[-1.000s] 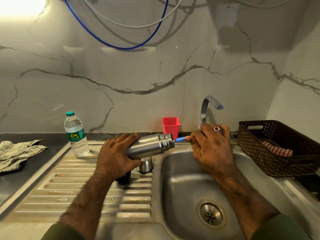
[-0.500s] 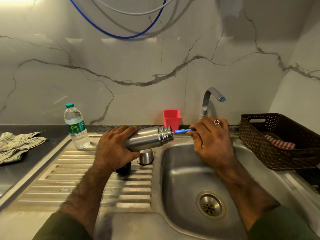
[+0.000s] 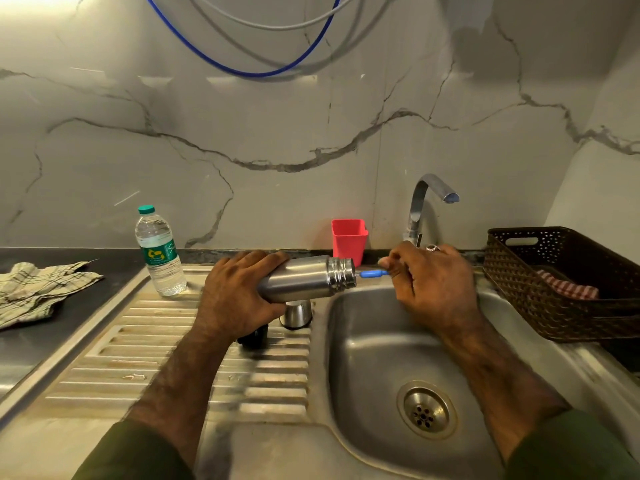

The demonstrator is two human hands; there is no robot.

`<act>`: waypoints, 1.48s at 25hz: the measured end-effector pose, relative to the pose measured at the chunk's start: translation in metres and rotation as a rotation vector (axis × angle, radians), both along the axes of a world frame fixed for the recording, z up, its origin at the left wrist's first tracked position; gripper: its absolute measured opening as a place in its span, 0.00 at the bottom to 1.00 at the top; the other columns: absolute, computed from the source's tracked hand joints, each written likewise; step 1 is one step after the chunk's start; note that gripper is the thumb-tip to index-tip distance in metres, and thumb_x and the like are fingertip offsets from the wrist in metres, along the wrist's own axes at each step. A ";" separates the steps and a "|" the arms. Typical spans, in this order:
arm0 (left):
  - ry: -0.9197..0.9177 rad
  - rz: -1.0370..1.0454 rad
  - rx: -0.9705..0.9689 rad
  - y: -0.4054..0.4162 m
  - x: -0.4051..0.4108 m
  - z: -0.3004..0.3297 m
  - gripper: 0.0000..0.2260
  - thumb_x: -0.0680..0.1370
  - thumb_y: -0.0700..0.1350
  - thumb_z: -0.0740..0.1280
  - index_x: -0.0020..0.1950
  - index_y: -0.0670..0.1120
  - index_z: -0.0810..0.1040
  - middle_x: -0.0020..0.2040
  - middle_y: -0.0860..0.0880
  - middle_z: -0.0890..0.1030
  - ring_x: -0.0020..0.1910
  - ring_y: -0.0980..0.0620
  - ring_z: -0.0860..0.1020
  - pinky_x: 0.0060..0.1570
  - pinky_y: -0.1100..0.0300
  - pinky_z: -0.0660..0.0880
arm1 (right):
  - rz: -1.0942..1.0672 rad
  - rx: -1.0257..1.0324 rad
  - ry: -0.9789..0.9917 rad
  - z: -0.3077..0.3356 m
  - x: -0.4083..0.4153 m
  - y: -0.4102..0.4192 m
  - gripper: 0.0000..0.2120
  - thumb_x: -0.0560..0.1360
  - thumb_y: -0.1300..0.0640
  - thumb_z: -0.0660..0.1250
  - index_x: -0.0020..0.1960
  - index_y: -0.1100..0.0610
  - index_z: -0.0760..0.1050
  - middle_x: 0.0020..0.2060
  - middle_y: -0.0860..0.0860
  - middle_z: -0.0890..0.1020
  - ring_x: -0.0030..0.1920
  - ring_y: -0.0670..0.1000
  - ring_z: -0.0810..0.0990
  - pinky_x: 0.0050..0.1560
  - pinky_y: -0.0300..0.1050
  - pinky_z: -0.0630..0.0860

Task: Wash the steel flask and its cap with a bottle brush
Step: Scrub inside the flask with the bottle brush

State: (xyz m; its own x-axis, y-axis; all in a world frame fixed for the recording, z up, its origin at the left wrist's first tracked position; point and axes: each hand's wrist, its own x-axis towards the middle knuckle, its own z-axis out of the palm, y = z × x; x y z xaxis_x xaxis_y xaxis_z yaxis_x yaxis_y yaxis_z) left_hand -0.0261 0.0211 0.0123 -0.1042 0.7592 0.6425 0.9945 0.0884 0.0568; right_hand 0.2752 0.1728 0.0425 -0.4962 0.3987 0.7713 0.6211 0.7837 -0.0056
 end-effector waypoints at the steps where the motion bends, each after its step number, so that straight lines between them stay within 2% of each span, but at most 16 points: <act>1: -0.009 0.006 -0.002 0.001 0.000 0.000 0.37 0.63 0.64 0.73 0.71 0.55 0.79 0.63 0.53 0.83 0.57 0.47 0.81 0.58 0.47 0.78 | 0.026 0.013 -0.022 -0.003 0.001 0.002 0.10 0.80 0.44 0.68 0.52 0.50 0.79 0.42 0.47 0.83 0.41 0.51 0.80 0.53 0.50 0.70; 3: -0.033 0.010 -0.008 0.000 -0.002 -0.002 0.38 0.63 0.64 0.73 0.72 0.55 0.78 0.63 0.53 0.83 0.57 0.48 0.81 0.59 0.47 0.77 | 0.054 0.045 -0.052 -0.007 0.002 0.002 0.11 0.76 0.48 0.75 0.55 0.51 0.81 0.49 0.49 0.80 0.49 0.52 0.78 0.58 0.52 0.69; 6: -0.081 -0.001 0.012 -0.002 -0.002 -0.001 0.37 0.62 0.61 0.75 0.72 0.56 0.78 0.62 0.55 0.83 0.56 0.50 0.81 0.59 0.49 0.77 | 0.103 0.118 -0.051 -0.002 0.002 0.003 0.09 0.76 0.58 0.73 0.56 0.53 0.83 0.47 0.51 0.80 0.46 0.53 0.78 0.50 0.52 0.72; 11: -0.054 0.037 0.006 -0.006 -0.007 0.000 0.36 0.63 0.59 0.75 0.72 0.57 0.78 0.62 0.55 0.83 0.58 0.48 0.80 0.62 0.45 0.73 | 0.195 0.212 -0.258 0.012 0.004 -0.007 0.12 0.80 0.50 0.62 0.54 0.51 0.84 0.42 0.49 0.83 0.38 0.54 0.80 0.38 0.47 0.75; 13: -0.030 0.054 -0.005 -0.005 -0.006 -0.001 0.36 0.64 0.59 0.74 0.73 0.57 0.77 0.64 0.54 0.83 0.60 0.47 0.79 0.65 0.43 0.71 | 0.088 -0.096 -0.421 0.030 -0.002 -0.005 0.15 0.81 0.44 0.61 0.50 0.49 0.84 0.39 0.48 0.83 0.37 0.52 0.79 0.38 0.46 0.75; 16: 0.025 0.071 0.007 -0.003 -0.001 0.001 0.36 0.66 0.59 0.74 0.74 0.55 0.77 0.65 0.50 0.83 0.62 0.43 0.78 0.66 0.40 0.69 | 0.108 -0.891 -0.402 0.066 -0.006 0.001 0.21 0.83 0.41 0.64 0.41 0.54 0.85 0.31 0.50 0.78 0.30 0.46 0.73 0.37 0.43 0.71; 17: 0.032 0.076 0.019 -0.003 -0.001 0.002 0.35 0.66 0.58 0.74 0.74 0.54 0.77 0.64 0.49 0.83 0.61 0.43 0.78 0.66 0.39 0.69 | 0.119 -0.924 -0.397 0.074 -0.007 -0.001 0.22 0.83 0.41 0.63 0.42 0.54 0.85 0.32 0.49 0.78 0.30 0.45 0.73 0.37 0.43 0.70; 21: -0.064 0.101 0.055 -0.007 -0.005 0.001 0.36 0.65 0.56 0.77 0.73 0.55 0.76 0.62 0.51 0.83 0.58 0.44 0.79 0.63 0.41 0.70 | -0.030 -0.035 -0.616 0.082 -0.008 -0.004 0.16 0.81 0.38 0.63 0.59 0.48 0.78 0.51 0.48 0.81 0.48 0.50 0.79 0.48 0.48 0.78; 23: -0.128 0.094 0.067 -0.008 -0.005 0.000 0.35 0.65 0.58 0.76 0.73 0.55 0.76 0.60 0.51 0.83 0.57 0.45 0.79 0.62 0.42 0.70 | -0.005 0.309 -0.613 0.080 -0.006 -0.004 0.12 0.80 0.47 0.66 0.57 0.54 0.80 0.51 0.54 0.81 0.48 0.55 0.79 0.49 0.52 0.76; 25: -0.153 0.086 0.081 -0.008 -0.003 0.003 0.35 0.66 0.58 0.75 0.73 0.55 0.76 0.60 0.51 0.83 0.57 0.46 0.79 0.62 0.43 0.69 | 0.063 0.411 -0.507 0.075 -0.005 -0.007 0.10 0.79 0.51 0.63 0.51 0.56 0.80 0.45 0.55 0.82 0.42 0.56 0.78 0.43 0.50 0.74; 27: -0.108 0.086 0.084 -0.007 0.000 0.005 0.35 0.65 0.58 0.75 0.73 0.55 0.77 0.61 0.52 0.83 0.58 0.46 0.79 0.63 0.44 0.69 | 0.062 0.179 -0.499 0.079 -0.011 -0.014 0.13 0.82 0.50 0.60 0.47 0.54 0.81 0.40 0.53 0.83 0.36 0.54 0.76 0.36 0.46 0.68; 30: -0.035 0.080 0.061 -0.007 0.002 0.003 0.35 0.65 0.58 0.74 0.72 0.54 0.78 0.63 0.50 0.83 0.60 0.43 0.79 0.64 0.41 0.69 | 0.017 -0.842 -0.580 0.091 -0.028 -0.009 0.19 0.85 0.47 0.61 0.45 0.57 0.82 0.36 0.53 0.79 0.32 0.51 0.71 0.35 0.46 0.71; 31: -0.034 0.082 0.055 -0.007 0.002 0.003 0.35 0.65 0.58 0.74 0.72 0.54 0.78 0.63 0.49 0.83 0.60 0.43 0.79 0.64 0.40 0.69 | 0.021 -0.960 -0.491 0.093 -0.030 -0.006 0.19 0.84 0.45 0.63 0.44 0.57 0.81 0.35 0.50 0.78 0.32 0.49 0.72 0.35 0.45 0.72; 32: -0.046 0.092 0.057 -0.007 0.002 0.002 0.35 0.65 0.58 0.74 0.72 0.54 0.77 0.63 0.49 0.83 0.60 0.43 0.79 0.64 0.40 0.69 | 0.030 -0.833 -0.449 0.090 -0.028 -0.004 0.18 0.82 0.42 0.63 0.46 0.54 0.81 0.37 0.48 0.79 0.34 0.48 0.75 0.36 0.44 0.75; 35: -0.137 0.106 0.083 -0.007 0.003 0.004 0.35 0.65 0.57 0.75 0.72 0.55 0.76 0.62 0.51 0.83 0.59 0.45 0.79 0.64 0.43 0.69 | 0.021 0.139 -0.456 0.072 -0.019 -0.008 0.17 0.81 0.41 0.60 0.51 0.52 0.79 0.43 0.50 0.79 0.40 0.53 0.78 0.39 0.48 0.77; 37: -0.169 0.086 0.076 -0.008 0.006 0.004 0.35 0.65 0.58 0.74 0.73 0.55 0.76 0.62 0.51 0.83 0.59 0.46 0.79 0.64 0.43 0.69 | 0.154 0.373 -0.520 0.070 -0.012 -0.013 0.13 0.79 0.49 0.60 0.48 0.55 0.79 0.43 0.53 0.78 0.38 0.57 0.78 0.35 0.49 0.72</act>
State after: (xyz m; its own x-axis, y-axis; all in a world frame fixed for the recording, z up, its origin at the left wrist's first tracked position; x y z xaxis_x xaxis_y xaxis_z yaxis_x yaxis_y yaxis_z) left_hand -0.0205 0.0135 0.0158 -0.2776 0.6929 0.6654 0.9592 0.1615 0.2320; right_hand 0.2631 0.1596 0.1123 -0.8714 0.0454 0.4884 0.3500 0.7551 0.5544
